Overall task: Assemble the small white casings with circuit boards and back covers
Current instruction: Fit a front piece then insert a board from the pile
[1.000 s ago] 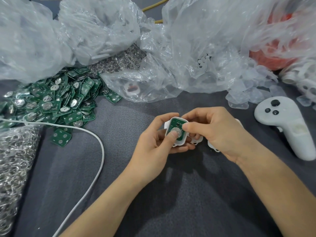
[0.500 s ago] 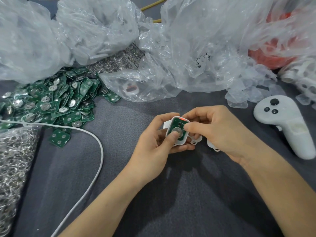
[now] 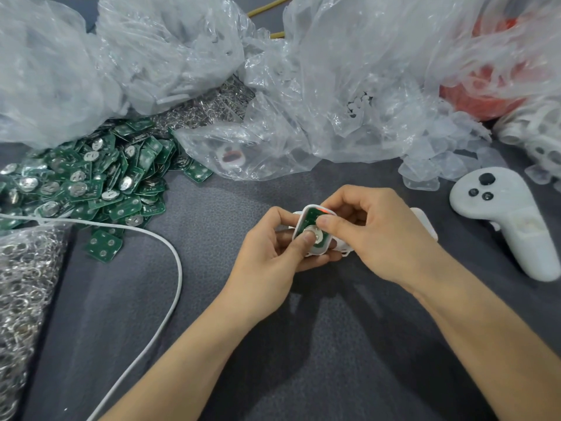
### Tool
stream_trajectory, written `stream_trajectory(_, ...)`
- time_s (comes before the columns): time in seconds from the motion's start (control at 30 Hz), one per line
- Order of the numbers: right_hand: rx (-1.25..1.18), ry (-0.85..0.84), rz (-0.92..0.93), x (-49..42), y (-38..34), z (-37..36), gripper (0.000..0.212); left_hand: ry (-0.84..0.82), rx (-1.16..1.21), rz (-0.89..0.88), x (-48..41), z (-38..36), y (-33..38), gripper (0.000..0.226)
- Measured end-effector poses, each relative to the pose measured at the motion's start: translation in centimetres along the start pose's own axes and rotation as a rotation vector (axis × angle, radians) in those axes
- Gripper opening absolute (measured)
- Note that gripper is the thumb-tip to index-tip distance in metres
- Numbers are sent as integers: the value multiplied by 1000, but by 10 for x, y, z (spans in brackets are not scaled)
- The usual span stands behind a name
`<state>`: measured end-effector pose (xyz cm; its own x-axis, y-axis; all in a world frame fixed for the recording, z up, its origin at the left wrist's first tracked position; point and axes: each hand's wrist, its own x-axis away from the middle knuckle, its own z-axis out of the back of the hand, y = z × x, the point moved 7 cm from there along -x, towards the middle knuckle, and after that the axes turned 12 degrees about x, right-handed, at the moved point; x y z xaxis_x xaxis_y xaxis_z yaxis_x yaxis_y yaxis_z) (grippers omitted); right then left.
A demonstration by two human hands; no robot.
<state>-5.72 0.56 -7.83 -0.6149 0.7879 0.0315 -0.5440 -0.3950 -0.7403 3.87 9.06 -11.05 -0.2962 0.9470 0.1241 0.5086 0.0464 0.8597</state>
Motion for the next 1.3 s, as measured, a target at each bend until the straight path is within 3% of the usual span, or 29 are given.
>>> stream_trajectory(0.57, -52, 32, 29, 0, -5, 6, 4, -18, 48, -12, 0, 1, 0, 22)
stream_trajectory(0.83, -8, 103, 95, 6, -16, 2, 5, -17, 8, -37, -3, 8, -1, 3)
stream_trajectory(1.0, 8, 78, 144, 6, -23, 5, 13, -84, -10, 35, -6, 10, 2, 15)
stream_trajectory(1.2, 46, 303, 99, -4, -5, 83, 6, 55, 100, -36, -14, 34, 17, 25)
stream_trajectory(1.3, 101, 199, 171, -19, -31, 66, 8, 188, 193, -79, -18, 53, 27, 21)
